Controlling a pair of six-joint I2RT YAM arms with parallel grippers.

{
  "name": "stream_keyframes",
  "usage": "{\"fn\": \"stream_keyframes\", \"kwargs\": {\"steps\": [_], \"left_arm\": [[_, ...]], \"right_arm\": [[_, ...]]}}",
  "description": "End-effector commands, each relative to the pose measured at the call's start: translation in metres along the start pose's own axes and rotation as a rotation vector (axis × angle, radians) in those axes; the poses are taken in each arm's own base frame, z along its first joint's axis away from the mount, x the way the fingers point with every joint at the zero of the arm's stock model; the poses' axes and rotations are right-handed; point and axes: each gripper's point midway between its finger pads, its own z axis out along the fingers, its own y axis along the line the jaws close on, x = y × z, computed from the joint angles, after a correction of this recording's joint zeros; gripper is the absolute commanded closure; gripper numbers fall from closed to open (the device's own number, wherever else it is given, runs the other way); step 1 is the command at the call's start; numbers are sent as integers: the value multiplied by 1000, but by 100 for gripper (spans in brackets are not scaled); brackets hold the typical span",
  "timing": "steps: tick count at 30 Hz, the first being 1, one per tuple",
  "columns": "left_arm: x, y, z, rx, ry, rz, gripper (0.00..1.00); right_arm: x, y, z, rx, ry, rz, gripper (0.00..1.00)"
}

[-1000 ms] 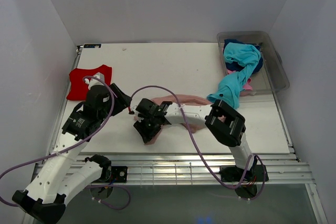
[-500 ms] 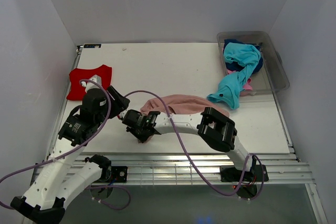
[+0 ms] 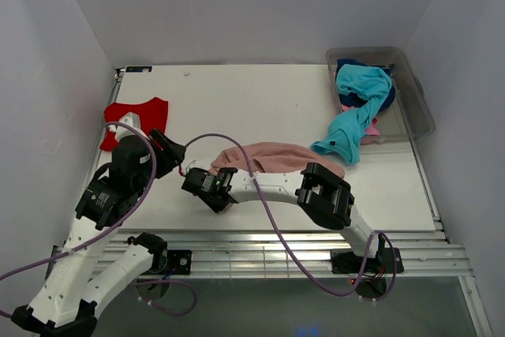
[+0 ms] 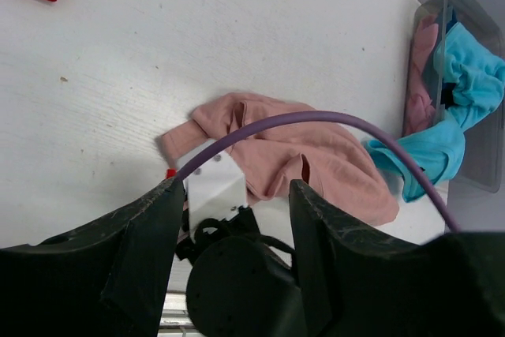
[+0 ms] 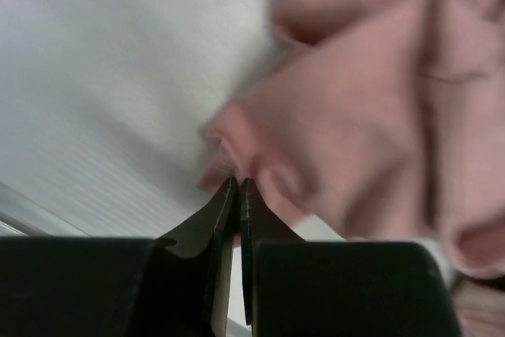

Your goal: Fold and stack the t-shirts

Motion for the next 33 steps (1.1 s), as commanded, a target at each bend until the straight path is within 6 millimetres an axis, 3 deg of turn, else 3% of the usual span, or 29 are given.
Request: {"fn": "stream_keyframes", "kwargs": {"steps": [1,2,3,5,6,8,9,11,12,13,14,15,17,19,20,21,23,29,33], "left_arm": [[-30,-5,-12,-11,-106,-38,34],[-32,-5,-10,-16,-114,-36,34],[-34,-6,-9,-18,-121,-31,34],[-31,-11,1,0,-116,-17,34],[-25,-13,11,4,-93,13,34],[-8,-31,30,92,-24,52,34],[8,-34,51,87,47,102,34],[29,-52,72,150,160,141,34],[36,-55,84,149,204,161,35],[52,-54,110,123,271,203,35],[55,-67,116,167,304,215,35],[58,-67,127,159,313,232,35],[67,-67,156,143,331,272,35],[62,-78,173,157,315,289,34],[74,-73,188,140,359,304,34],[74,-85,193,172,376,302,34],[93,-78,205,146,448,295,34],[110,-50,207,56,454,319,34],[107,-41,187,14,470,302,34]], "right_arm": [[-35,-65,-76,165,-30,83,92],[-53,-82,-97,225,-80,103,92],[-85,-94,-137,231,-179,153,92],[-91,-132,-177,326,-199,204,92],[-99,-146,-206,340,-252,242,92],[-84,-178,-233,444,-244,288,92],[-77,-190,-253,468,-262,314,92],[-47,-211,-257,564,-213,348,92],[-32,-219,-271,585,-210,364,92],[-8,-225,-260,620,-147,344,92],[4,-227,-259,625,-139,381,92],[16,-231,-268,619,-152,417,92],[45,-232,-256,629,-91,437,92],[60,-232,-255,625,-88,484,92],[74,-230,-246,632,-50,477,92],[79,-229,-244,630,-50,497,92],[87,-227,-238,630,-37,510,92],[105,-227,-232,642,-5,554,92],[107,-231,-239,657,-13,557,92]]}}
